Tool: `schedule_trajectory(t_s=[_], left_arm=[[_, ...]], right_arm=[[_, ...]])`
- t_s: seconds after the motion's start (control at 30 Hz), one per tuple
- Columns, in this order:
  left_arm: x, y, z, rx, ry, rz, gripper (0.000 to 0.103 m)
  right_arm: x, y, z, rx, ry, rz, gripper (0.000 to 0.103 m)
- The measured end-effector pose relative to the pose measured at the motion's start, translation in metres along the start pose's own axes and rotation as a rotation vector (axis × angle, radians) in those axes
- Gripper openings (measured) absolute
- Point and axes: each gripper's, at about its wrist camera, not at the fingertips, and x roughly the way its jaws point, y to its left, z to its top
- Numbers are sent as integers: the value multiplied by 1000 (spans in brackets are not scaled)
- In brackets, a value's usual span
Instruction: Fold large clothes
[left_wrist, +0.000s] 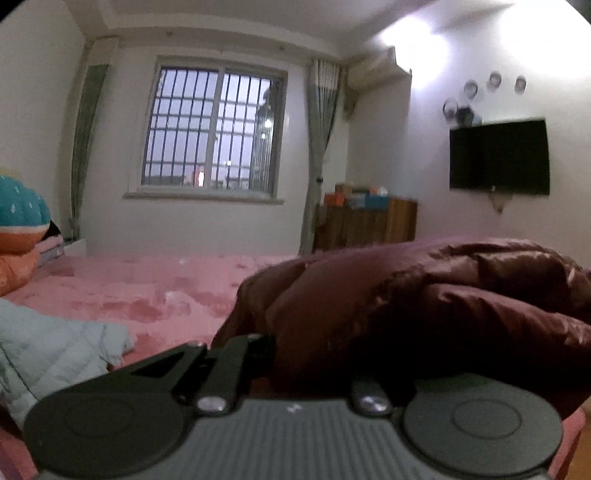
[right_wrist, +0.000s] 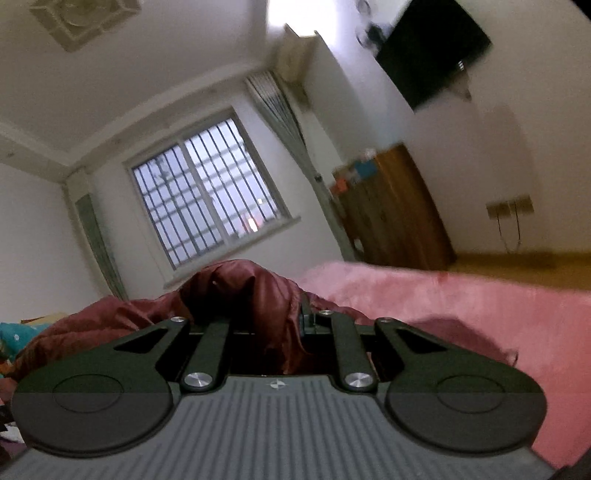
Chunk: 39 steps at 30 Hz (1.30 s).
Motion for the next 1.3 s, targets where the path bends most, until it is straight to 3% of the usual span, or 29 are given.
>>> schedule_trajectory(t_s=[0.37, 0.8, 0.9, 1.13, 1.23, 1.3], left_arm=[[-62, 14, 54, -34, -184, -37, 4], [-135, 11, 96, -17, -360, -84, 4], [-143, 9, 102, -14, -378, -101, 4], [-148, 8, 111, -36, -398, -108, 5], [-132, 13, 111, -35, -381, -85, 5], [-104, 22, 109, -50, -330, -61, 5]], right_arm=[[-77, 68, 65, -106, -178, 75, 18], [-108, 108, 122, -178, -362, 145, 18], [-123, 116, 136, -178, -391, 163, 18], [-105, 117, 164, -153, -423, 213, 18], [-81, 116, 160, -168, -416, 205, 18], [-63, 118, 157, -195, -401, 183, 18]])
